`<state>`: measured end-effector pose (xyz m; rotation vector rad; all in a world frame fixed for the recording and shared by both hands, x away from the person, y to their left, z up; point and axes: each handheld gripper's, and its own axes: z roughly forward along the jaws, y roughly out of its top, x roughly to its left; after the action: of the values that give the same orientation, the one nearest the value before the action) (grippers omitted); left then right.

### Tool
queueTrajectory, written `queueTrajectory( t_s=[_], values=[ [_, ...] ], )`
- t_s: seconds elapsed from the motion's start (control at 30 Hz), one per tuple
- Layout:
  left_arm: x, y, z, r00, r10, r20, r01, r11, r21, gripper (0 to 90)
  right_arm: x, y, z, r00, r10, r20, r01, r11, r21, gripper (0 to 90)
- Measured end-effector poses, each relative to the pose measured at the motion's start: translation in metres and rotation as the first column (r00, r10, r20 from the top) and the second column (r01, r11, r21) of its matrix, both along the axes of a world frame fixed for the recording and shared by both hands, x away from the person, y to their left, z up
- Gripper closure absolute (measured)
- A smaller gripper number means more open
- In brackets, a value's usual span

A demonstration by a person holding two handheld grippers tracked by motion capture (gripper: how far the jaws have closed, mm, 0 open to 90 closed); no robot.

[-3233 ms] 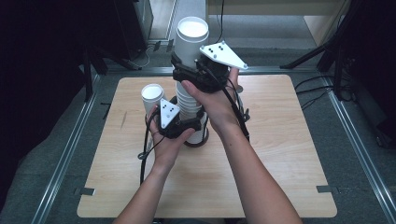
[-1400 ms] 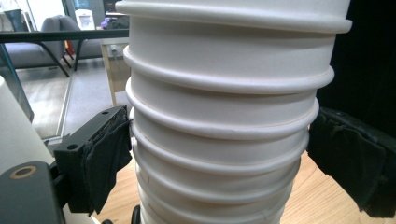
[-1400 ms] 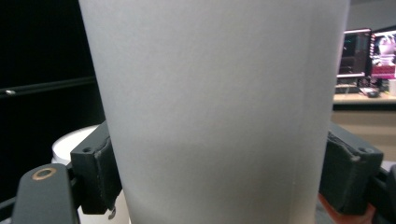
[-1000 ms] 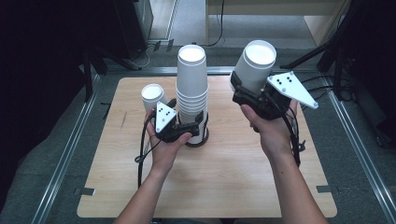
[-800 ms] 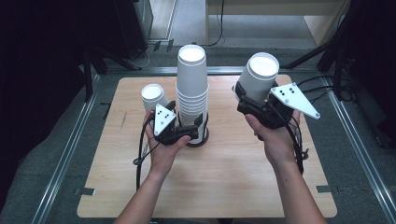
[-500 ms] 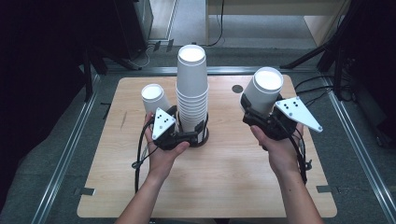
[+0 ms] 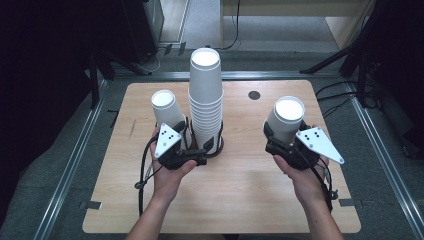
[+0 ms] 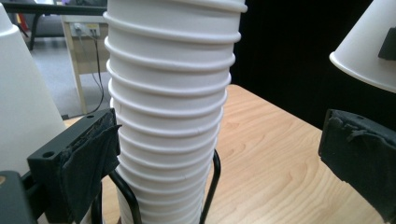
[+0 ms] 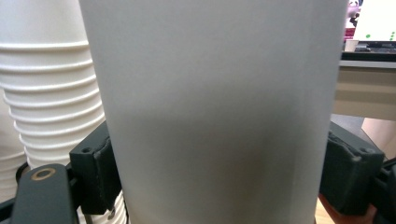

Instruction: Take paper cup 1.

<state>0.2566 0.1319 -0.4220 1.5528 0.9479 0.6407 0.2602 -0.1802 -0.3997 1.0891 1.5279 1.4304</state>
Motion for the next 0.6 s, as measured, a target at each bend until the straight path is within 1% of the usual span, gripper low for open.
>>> queueTrajectory(
  t_s=[0.1,0.17,0.2,0.27,0.3,0.33,0.37,0.43,0.47,0.5,0.53,0.57,0.6],
  values=[
    [-0.002,-0.001,0.0,1.0,0.005,-0.007,-0.005,1.0,0.003,0.0,-0.005,-0.002,-0.007,1.0,-0.002,0.0,0.002,1.0,-0.022,15.1],
    [-0.004,-0.002,0.0,0.9999,0.002,-0.011,-0.002,1.0,0.0,0.0,-0.008,-0.001,-0.011,1.0,-0.002,0.003,0.002,0.999,-0.053,15.1],
    [-0.004,-0.002,0.0,0.9999,0.002,-0.011,-0.002,1.0,0.0,0.0,-0.01,-0.001,-0.015,1.0,-0.002,0.006,0.003,0.997,-0.077,15.1],
    [-0.007,-0.002,-0.001,0.9999,-0.001,-0.013,0.001,1.0,0.004,0.0,-0.012,0.0,-0.021,1.0,0.004,0.002,-0.004,0.996,-0.094,15.1],
    [-0.008,-0.002,-0.002,0.9999,-0.004,-0.014,0.004,1.0,0.001,0.0,-0.012,0.0,-0.021,1.0,0.004,0.002,-0.004,0.996,-0.094,15.1],
    [-0.009,-0.001,-0.004,0.9998,-0.008,-0.017,0.008,1.0,0.002,0.0,-0.014,0.002,-0.027,1.0,0.01,-0.002,-0.01,0.994,-0.109,15.0],
    [-0.01,-0.001,-0.005,0.9997,-0.012,-0.023,0.013,0.9999,0.008,0.0,-0.014,0.002,-0.027,1.0,0.01,-0.002,-0.01,0.994,-0.109,15.0],
    [-0.012,0.001,-0.009,0.999,-0.023,-0.037,0.023,0.9997,0.004,0.0,-0.016,0.004,-0.036,1.0,0.008,-0.003,-0.009,0.99,-0.143,15.0],
    [-0.012,0.002,-0.011,0.9986,-0.028,-0.044,0.027,0.9996,-0.005,0.0,-0.017,0.004,-0.039,0.9999,0.008,-0.006,-0.009,0.989,-0.149,15.0],
    [-0.012,0.002,-0.011,0.9986,-0.028,-0.044,0.027,0.9996,-0.005,0.0,-0.018,0.005,-0.042,1.0,0.007,-0.005,-0.008,0.987,-0.161,15.0],
    [-0.013,0.002,-0.012,0.998,-0.035,-0.052,0.035,0.9993,-0.011,0.0,-0.018,0.005,-0.042,1.0,0.007,-0.005,-0.008,0.987,-0.161,15.0],
    [-0.013,0.003,-0.013,0.9975,-0.042,-0.057,0.042,0.9991,-0.008,0.0,-0.02,0.007,-0.048,1.0,-0.001,-0.005,0.0,0.983,-0.186,15.1],
    [-0.014,0.003,-0.014,0.9968,-0.05,-0.062,0.049,0.9987,-0.009,0.0,-0.02,0.007,-0.048,1.0,-0.001,-0.005,0.0,0.983,-0.186,15.1]
  ],
)
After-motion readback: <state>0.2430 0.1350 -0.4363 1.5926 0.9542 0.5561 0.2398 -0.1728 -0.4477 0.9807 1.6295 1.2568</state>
